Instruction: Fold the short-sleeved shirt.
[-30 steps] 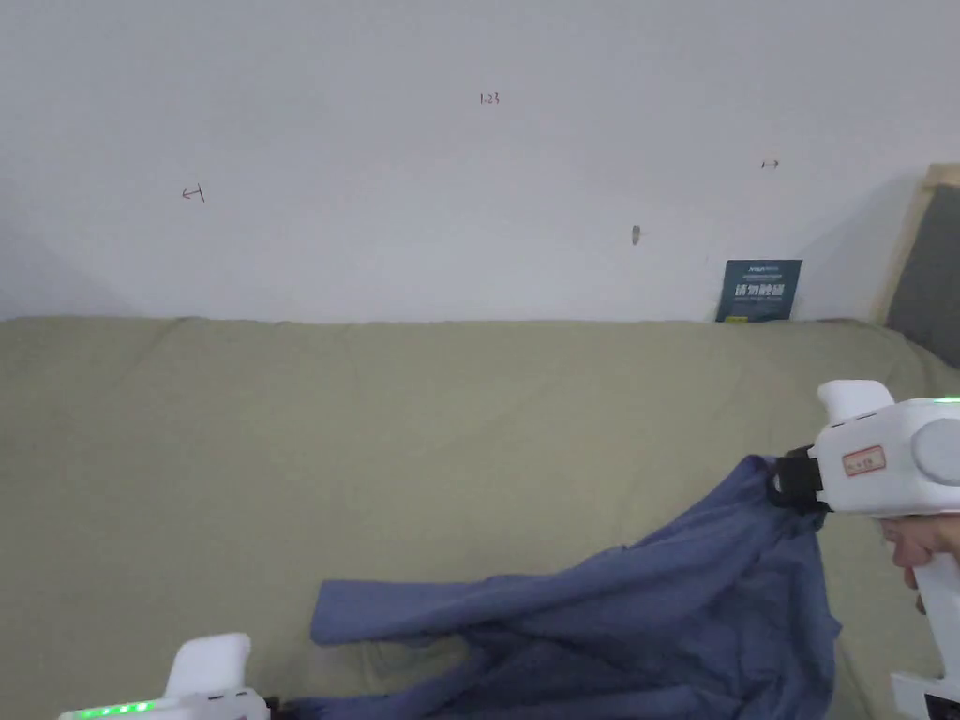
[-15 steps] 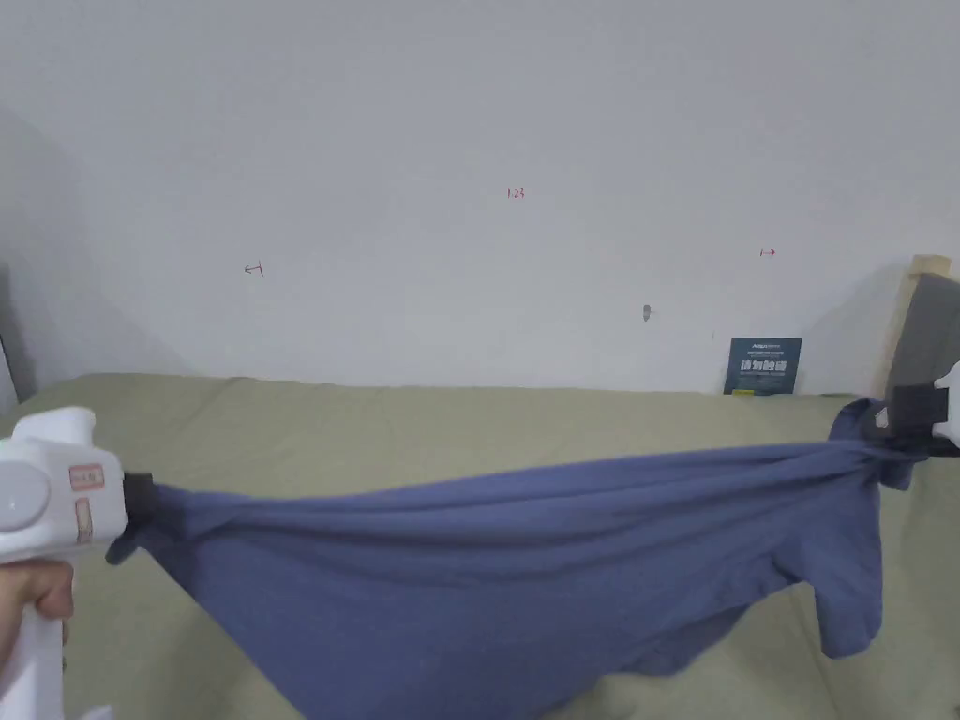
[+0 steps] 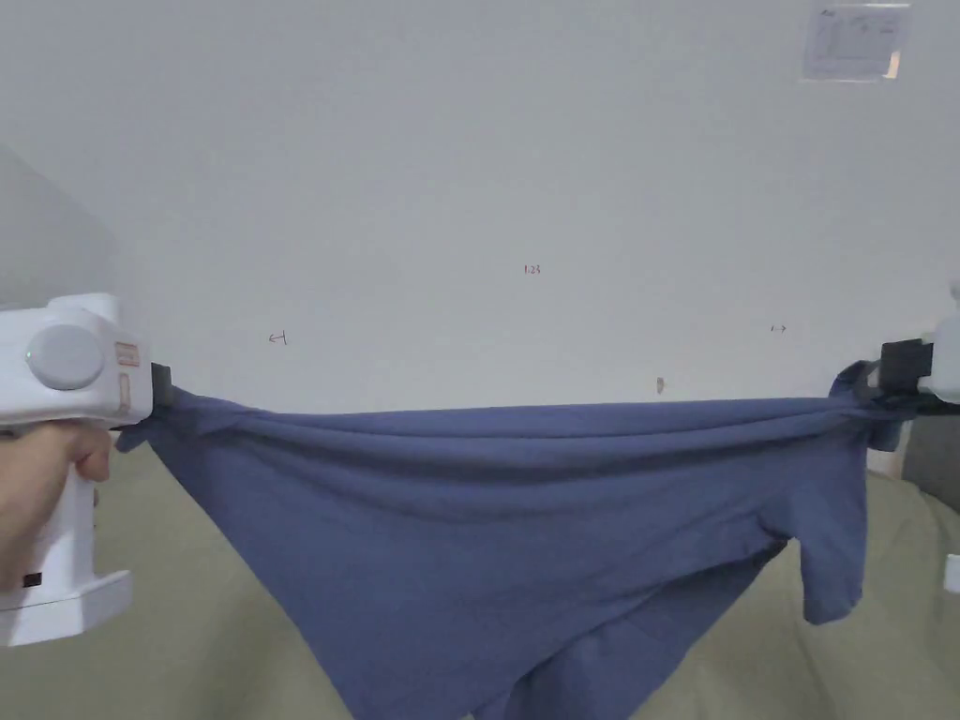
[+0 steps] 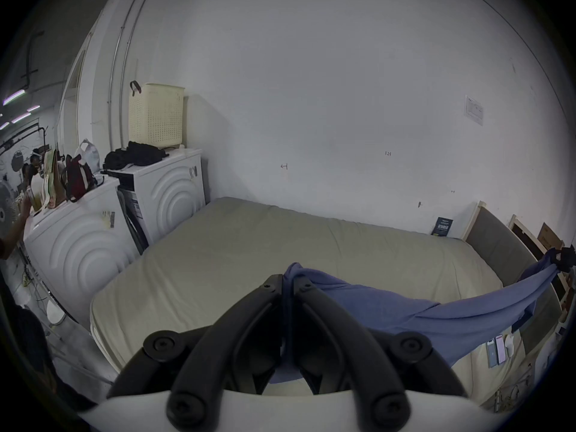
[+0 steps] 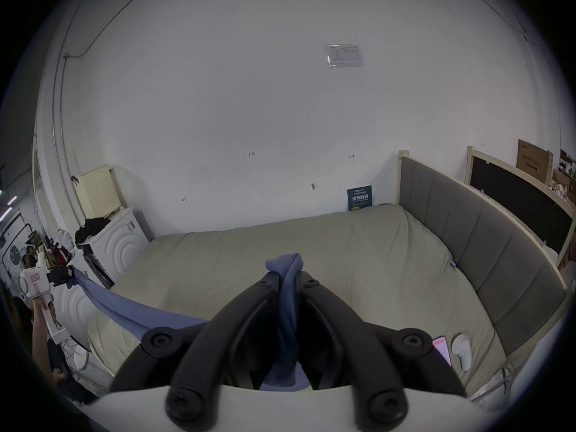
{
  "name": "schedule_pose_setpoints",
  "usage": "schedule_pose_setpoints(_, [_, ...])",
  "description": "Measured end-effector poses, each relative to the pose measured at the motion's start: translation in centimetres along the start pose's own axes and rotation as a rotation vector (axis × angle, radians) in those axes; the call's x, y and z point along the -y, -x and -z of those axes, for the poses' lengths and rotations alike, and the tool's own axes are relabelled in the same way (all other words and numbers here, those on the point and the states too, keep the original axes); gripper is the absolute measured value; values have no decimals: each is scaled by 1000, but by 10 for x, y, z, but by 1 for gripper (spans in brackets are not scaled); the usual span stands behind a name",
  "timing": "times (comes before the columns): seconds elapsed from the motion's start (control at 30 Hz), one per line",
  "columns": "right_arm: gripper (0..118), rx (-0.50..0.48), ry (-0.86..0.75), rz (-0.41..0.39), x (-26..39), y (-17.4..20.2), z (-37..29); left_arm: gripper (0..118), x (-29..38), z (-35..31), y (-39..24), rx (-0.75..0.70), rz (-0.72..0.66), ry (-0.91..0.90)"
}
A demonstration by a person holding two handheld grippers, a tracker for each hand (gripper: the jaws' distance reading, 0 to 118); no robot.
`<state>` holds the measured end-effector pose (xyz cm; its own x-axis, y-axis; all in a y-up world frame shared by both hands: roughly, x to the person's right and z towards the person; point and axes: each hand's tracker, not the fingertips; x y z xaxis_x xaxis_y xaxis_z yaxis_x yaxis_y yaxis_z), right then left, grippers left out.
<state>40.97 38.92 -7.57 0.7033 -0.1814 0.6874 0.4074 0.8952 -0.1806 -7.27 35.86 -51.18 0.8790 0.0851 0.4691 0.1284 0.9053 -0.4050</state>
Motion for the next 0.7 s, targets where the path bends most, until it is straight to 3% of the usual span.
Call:
schedule_pose_setpoints(0.47, [10,68,-10,-53,-76,22,110,4,-68,110,-50,-78,29,-22])
schedule_pose_setpoints(0.7, [11,90,-6,-69,-107,21,195,4,-93,174,-82,-120,43,-41])
